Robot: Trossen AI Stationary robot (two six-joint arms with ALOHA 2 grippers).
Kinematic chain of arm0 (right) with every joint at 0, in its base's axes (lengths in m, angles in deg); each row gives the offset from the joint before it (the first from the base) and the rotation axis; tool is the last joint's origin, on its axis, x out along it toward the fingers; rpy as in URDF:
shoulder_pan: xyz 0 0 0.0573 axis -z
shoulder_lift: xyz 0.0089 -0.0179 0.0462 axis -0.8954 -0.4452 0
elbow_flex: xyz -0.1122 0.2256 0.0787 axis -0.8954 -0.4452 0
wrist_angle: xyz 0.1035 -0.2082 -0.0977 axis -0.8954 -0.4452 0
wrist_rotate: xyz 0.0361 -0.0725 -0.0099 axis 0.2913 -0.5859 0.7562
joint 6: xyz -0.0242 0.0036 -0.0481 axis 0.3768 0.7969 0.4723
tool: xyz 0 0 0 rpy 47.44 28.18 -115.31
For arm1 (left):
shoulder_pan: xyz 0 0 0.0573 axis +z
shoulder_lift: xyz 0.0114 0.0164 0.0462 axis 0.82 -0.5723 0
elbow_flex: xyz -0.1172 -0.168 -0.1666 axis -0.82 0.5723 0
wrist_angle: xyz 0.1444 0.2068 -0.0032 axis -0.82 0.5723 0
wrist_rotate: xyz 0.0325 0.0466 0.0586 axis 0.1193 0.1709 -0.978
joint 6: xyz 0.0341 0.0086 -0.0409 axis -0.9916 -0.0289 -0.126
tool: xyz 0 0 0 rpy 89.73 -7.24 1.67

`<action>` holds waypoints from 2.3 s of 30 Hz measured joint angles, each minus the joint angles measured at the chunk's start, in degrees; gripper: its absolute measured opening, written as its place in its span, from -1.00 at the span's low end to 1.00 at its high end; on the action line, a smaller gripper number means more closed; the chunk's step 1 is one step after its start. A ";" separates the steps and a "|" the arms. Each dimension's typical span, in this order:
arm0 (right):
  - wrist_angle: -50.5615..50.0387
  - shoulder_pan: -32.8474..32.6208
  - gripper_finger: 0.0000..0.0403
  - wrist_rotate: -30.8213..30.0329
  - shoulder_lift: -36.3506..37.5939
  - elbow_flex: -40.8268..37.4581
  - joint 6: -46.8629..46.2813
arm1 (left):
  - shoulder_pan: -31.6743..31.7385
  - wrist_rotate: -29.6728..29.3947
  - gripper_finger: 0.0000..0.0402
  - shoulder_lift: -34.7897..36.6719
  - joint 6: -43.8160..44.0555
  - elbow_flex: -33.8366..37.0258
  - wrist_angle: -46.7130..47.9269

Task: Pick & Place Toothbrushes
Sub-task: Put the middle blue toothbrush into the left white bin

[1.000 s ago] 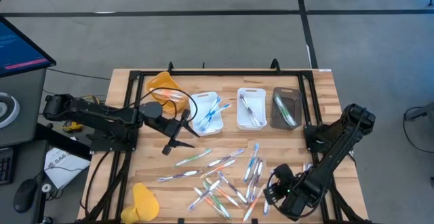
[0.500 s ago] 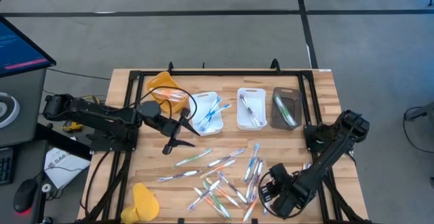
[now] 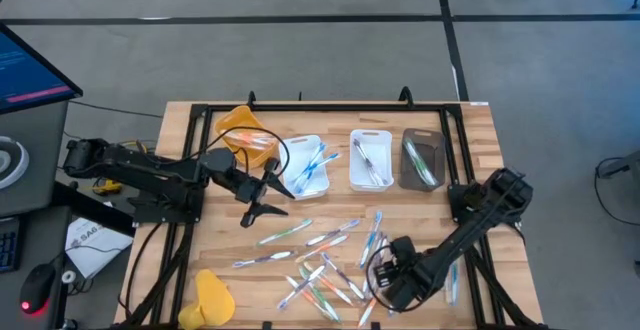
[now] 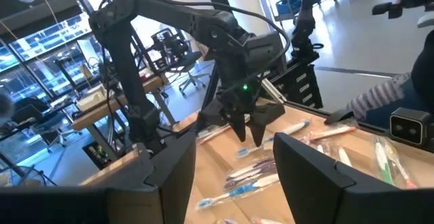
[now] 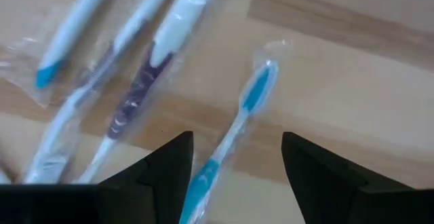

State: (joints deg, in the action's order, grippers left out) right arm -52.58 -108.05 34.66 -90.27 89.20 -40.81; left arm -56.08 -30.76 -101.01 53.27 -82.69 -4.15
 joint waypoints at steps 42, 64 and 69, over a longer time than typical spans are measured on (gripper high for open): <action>-8.94 -0.81 -0.11 3.45 -0.48 0.00 -10.80 | 0.00 -0.05 -0.05 0.00 -0.45 0.04 0.21; -5.83 -1.32 -0.11 4.18 -5.54 0.16 -11.36 | 0.00 0.07 -0.05 0.00 -1.40 0.04 0.13; -5.84 -1.64 -0.12 3.99 -6.21 0.22 -10.96 | 0.00 0.24 -0.05 0.02 -1.31 0.06 0.13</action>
State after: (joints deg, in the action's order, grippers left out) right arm -58.43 -109.69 38.65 -96.48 89.43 -51.77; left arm -56.08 -30.52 -100.99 51.95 -82.64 -4.02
